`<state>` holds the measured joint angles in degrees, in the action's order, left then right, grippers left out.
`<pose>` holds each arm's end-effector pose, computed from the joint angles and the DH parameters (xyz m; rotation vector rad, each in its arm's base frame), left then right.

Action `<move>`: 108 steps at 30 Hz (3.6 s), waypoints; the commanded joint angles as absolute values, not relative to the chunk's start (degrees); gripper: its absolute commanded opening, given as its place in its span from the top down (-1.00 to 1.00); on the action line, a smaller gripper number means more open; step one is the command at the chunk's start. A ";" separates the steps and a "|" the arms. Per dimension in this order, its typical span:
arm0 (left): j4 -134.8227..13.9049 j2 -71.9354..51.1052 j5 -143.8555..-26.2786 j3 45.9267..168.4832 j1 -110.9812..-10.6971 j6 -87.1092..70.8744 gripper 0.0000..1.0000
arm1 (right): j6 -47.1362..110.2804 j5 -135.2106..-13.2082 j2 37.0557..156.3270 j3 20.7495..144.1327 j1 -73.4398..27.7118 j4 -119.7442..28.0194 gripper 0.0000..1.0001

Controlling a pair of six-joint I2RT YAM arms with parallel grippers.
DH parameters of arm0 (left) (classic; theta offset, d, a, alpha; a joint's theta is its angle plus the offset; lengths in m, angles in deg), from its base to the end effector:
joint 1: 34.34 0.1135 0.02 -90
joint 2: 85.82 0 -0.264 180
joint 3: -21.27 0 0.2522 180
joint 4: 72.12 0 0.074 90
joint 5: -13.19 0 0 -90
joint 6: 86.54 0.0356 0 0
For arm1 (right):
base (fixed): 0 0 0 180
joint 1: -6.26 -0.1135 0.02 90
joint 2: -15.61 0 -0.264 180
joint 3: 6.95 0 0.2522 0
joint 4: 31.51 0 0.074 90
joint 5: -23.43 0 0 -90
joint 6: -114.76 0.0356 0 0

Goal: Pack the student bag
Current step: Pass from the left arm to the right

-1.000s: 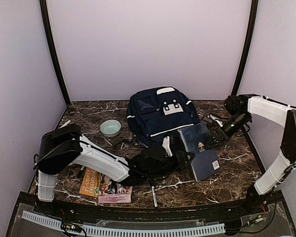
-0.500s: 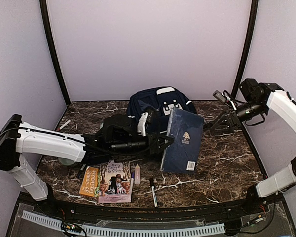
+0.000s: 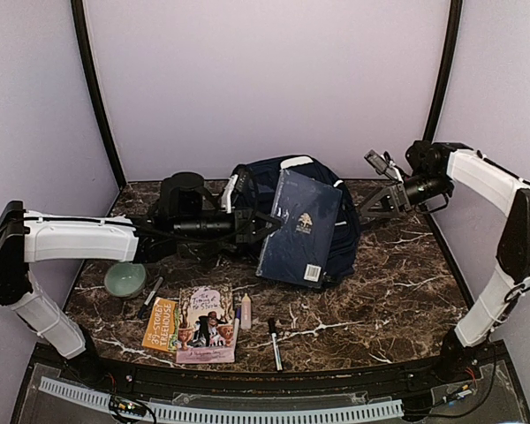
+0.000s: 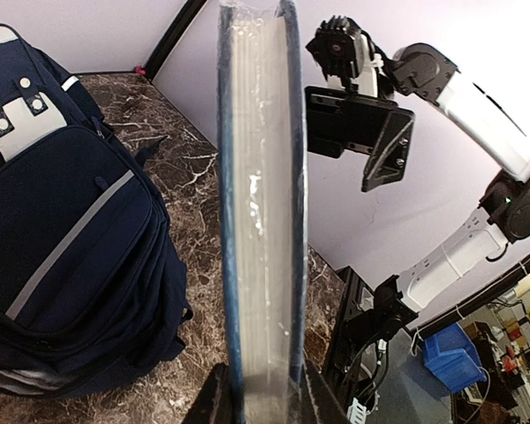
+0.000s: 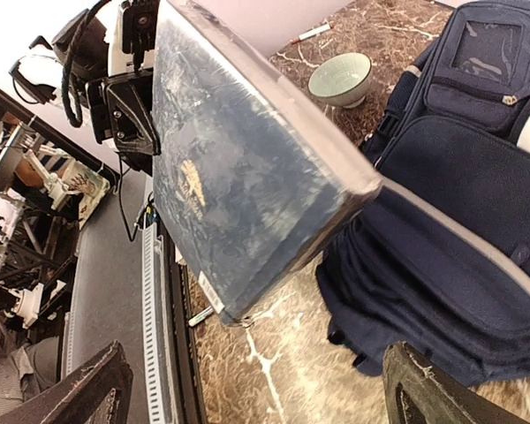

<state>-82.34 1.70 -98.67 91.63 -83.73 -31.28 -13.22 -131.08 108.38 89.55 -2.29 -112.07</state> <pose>0.2215 -0.2787 0.2899 0.5556 1.8137 -1.3775 0.2966 0.0771 0.3066 -1.0685 2.0585 1.3441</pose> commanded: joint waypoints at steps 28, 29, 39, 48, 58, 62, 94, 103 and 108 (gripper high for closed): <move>-109.32 5.81 -110.73 92.90 -76.36 -42.19 1.00 | 30.06 -131.11 103.89 65.40 -13.97 -18.15 -0.86; -110.00 5.79 -110.75 92.35 -76.35 -42.67 1.00 | 30.06 -131.11 103.67 65.47 -14.05 -18.11 -0.86; -116.18 6.93 -113.91 89.62 -76.37 -44.17 1.00 | 30.06 -131.11 102.28 64.85 -14.42 -19.07 -0.86; -117.25 7.55 -115.28 89.41 -76.35 -43.98 1.00 | 30.06 -131.11 100.08 63.98 -14.53 -24.61 -0.86; -115.72 6.14 -112.49 87.78 -76.40 -43.50 1.00 | 30.06 -131.11 101.66 69.22 -3.93 -42.75 -0.86; -105.14 3.26 -105.70 87.23 -76.36 -41.30 1.00 | 28.12 -125.12 103.00 75.36 -2.41 -62.59 -0.99; -141.52 23.18 -99.27 83.09 -80.66 -62.78 1.00 | 14.65 -131.10 114.68 68.86 -7.55 -76.02 -0.63; -148.49 24.65 -97.46 84.41 -80.73 -68.37 1.00 | 22.02 -137.09 114.63 66.83 -10.05 -68.81 -0.67; -150.98 26.44 -95.85 85.28 -80.90 -70.87 1.00 | 25.71 -139.31 113.85 65.75 -11.54 -64.96 -0.60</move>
<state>-137.73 27.08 -97.43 82.15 -80.38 -67.54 21.32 -135.04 114.74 67.06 -10.32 -70.13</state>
